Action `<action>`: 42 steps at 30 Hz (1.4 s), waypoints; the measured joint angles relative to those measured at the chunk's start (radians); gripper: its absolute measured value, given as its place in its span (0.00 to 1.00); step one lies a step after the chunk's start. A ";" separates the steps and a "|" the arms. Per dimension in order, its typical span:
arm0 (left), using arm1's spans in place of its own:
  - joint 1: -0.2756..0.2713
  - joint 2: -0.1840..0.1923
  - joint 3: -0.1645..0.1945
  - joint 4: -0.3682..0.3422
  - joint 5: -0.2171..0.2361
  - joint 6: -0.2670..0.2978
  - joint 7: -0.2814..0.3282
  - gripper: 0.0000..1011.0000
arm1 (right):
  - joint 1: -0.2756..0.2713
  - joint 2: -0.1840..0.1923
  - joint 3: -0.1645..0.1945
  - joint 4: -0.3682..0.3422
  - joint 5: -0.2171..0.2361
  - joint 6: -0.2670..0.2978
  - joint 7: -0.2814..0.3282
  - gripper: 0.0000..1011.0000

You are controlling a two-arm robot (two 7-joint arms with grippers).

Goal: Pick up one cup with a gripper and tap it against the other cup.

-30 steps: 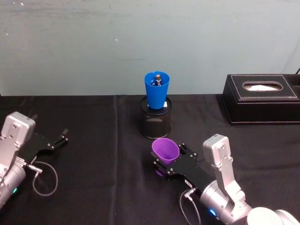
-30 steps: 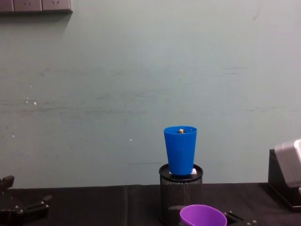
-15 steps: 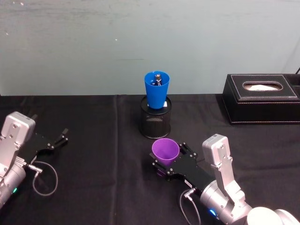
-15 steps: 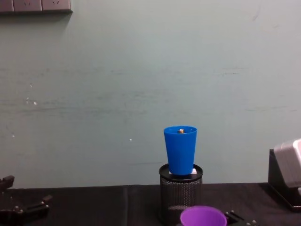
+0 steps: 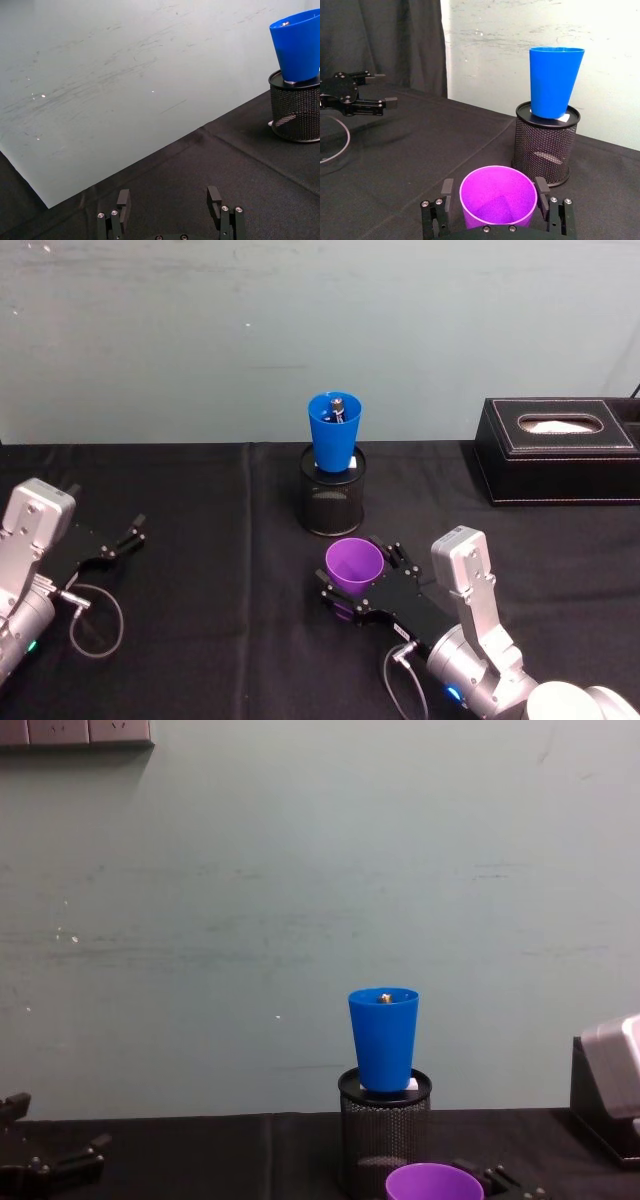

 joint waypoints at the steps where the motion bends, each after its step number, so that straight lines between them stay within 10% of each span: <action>1: 0.000 0.000 0.000 0.000 0.000 0.000 0.000 0.99 | 0.000 0.000 0.000 0.000 0.000 0.000 0.000 0.99; 16: 0.000 0.000 0.000 0.000 0.000 0.000 0.000 0.99 | -0.041 0.027 0.025 -0.165 -0.018 -0.010 -0.024 0.99; 26: 0.000 0.000 0.000 0.000 0.000 0.000 0.000 0.99 | -0.119 -0.009 0.102 -0.276 -0.088 0.013 -0.180 0.99; 42: 0.000 0.000 0.000 0.000 0.000 0.000 0.000 0.99 | -0.174 -0.090 0.197 -0.233 -0.157 0.064 -0.321 0.99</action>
